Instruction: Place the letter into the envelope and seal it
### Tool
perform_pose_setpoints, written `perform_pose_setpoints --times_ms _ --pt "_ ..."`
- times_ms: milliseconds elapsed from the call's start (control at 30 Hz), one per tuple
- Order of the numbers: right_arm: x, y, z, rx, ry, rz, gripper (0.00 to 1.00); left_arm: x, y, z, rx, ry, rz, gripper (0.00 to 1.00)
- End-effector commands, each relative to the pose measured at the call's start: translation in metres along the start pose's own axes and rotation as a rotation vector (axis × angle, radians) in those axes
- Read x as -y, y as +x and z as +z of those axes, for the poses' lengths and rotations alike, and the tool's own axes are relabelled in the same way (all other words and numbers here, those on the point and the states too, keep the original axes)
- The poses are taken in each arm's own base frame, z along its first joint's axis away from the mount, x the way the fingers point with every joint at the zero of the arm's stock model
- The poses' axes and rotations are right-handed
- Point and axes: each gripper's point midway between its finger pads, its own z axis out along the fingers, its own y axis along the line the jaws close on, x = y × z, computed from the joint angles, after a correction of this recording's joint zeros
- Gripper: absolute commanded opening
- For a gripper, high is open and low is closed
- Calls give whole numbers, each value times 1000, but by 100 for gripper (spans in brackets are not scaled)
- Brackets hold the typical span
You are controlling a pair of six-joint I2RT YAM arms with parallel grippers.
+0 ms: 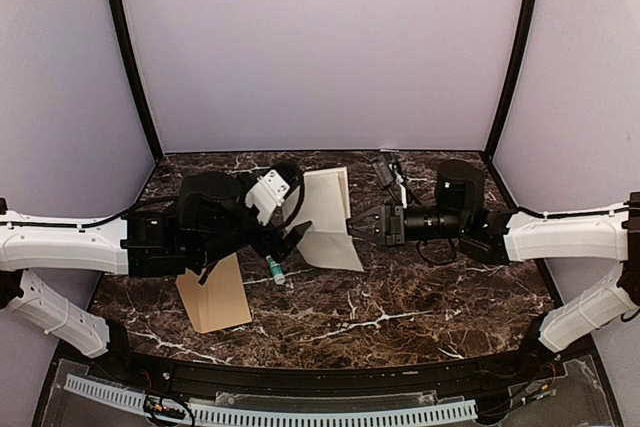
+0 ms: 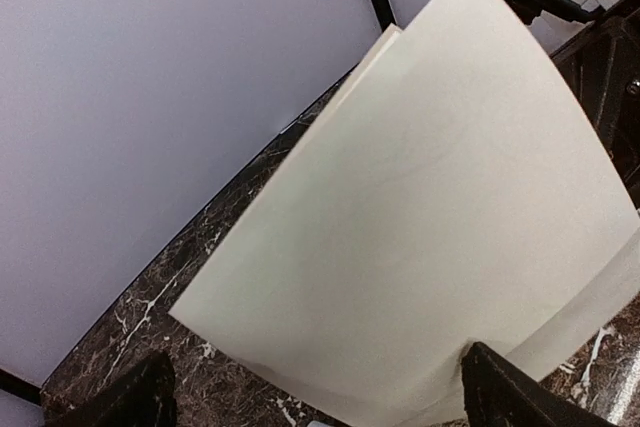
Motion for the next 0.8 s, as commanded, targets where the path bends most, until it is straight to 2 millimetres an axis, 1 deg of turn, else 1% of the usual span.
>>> perform_pose_setpoints --times_ms 0,100,200,367,467,533,633,767 --pt "7 -7 -6 53 15 56 0 -12 -14 -7 2 -114 54 99" --pt "13 -7 -11 65 14 96 0 -3 -9 -6 -27 -96 93 99" --pt "15 -6 -15 72 -5 127 0 5 -9 -6 -37 -53 108 99" --pt "11 -5 -17 63 -43 132 0 44 -11 -12 12 143 140 95" --pt "6 -4 -17 50 -70 129 0 63 -19 -18 77 260 154 94" --pt "1 -2 -17 36 -94 127 0 71 -23 -22 105 309 164 93" --pt "-5 1 -17 12 -127 125 0 76 -25 -21 116 332 183 93" --pt "-11 3 -19 -12 -149 119 0 81 -24 -12 103 327 214 95"
